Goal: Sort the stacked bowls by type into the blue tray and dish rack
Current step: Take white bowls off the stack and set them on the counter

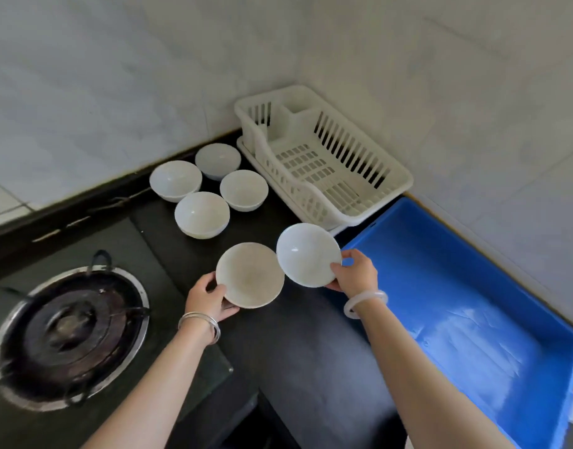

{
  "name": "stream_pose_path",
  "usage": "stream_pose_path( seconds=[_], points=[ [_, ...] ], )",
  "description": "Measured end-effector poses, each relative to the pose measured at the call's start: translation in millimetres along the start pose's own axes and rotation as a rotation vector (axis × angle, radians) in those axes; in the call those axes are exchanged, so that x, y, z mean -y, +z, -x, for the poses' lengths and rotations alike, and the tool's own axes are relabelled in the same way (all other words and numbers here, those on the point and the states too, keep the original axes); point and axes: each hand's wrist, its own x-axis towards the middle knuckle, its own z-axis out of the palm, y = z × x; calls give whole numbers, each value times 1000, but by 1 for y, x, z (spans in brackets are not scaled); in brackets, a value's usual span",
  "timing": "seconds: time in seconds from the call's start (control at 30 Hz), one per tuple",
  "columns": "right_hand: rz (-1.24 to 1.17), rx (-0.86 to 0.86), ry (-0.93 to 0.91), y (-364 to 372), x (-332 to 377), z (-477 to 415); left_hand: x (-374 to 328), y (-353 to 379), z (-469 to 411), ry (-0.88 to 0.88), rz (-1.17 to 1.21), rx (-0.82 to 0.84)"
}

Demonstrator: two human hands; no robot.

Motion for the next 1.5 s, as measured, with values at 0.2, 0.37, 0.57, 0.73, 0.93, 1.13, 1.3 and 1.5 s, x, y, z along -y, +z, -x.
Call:
stream_pose_path(
  seconds=[0.2, 0.37, 0.57, 0.73, 0.93, 1.13, 1.3, 1.5],
  points=[
    [-2, 44, 69, 41, 17, -40, -18, -11, -23, -22, 83, -105],
    [42, 11, 105, 63, 16, -59, -22, -16, -33, -40, 118, -124],
    [19, -2, 115, 76, 14, -67, -21, -18, -37, -72, 180, -128],
    [-23, 1, 136, 80, 11, -69, -18, -19, -38, -83, 217, -130],
    [-130, 73, 209, 81, 6, -62, -12, -20, -32, -84, 242, -126],
    [-412, 131, 317, 83, -8, -55, -2, -13, -24, -52, 217, -162],
    [-449, 108, 313, 89, -6, -56, -2, -5, -25, -35, 285, -185],
    [-466, 102, 310, 97, 4, -62, -3, 3, -26, -41, 289, -229]
  ],
)
